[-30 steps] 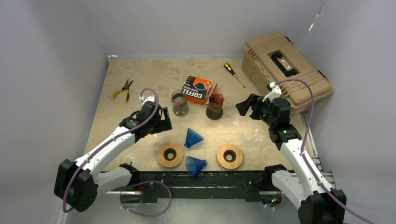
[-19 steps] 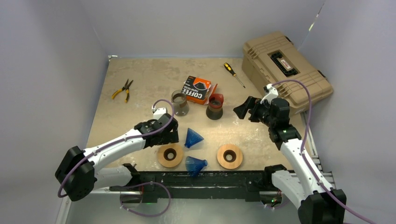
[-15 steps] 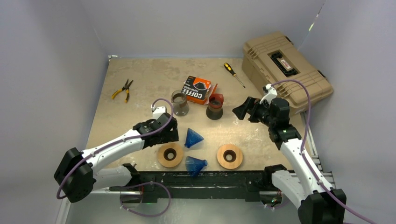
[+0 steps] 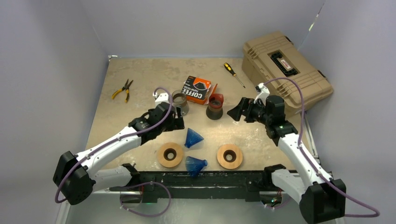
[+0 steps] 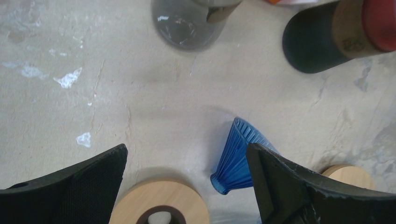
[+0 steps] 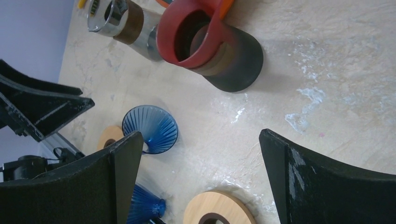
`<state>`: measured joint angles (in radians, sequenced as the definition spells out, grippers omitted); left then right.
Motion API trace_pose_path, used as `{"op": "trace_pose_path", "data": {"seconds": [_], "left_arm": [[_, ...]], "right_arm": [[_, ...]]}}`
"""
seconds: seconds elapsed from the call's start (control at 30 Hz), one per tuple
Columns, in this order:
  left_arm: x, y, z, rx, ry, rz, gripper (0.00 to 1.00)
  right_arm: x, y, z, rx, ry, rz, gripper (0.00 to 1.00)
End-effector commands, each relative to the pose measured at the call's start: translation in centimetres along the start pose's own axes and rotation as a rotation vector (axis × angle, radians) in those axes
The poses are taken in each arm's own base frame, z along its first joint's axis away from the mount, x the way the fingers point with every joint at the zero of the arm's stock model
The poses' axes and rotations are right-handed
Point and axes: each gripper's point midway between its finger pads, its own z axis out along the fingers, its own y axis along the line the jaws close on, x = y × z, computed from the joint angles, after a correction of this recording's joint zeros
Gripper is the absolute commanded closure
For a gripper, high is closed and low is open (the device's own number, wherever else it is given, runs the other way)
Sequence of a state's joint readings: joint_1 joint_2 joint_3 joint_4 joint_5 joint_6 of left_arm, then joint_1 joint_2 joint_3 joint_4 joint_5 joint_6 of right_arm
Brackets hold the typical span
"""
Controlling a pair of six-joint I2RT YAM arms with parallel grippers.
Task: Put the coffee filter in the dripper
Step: Move the coffee filter holder to the center of the board.
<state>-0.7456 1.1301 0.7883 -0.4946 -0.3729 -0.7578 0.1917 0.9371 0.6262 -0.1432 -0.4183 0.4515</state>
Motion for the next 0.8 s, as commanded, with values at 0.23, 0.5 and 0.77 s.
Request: {"op": "trace_pose_path", "data": {"seconds": [0.23,0.5,0.77], "left_arm": [[-8.6,-0.5,-1.2,0.171,-0.137,-0.026,0.01],[-10.6,3.3,-2.4,0.013,-0.18,0.019,0.01],[-12.1,6.6,-3.1,-0.111,-0.187,0.047,0.01]], "right_arm": [[-5.3,5.0,2.9,-0.073,-0.059,-0.103,0.01],[-8.7,6.2,7.1,-0.071,-0.083,-0.124,0.01],[-12.0,5.5,13.5,-0.019,-0.065,-0.115,0.01]]}}
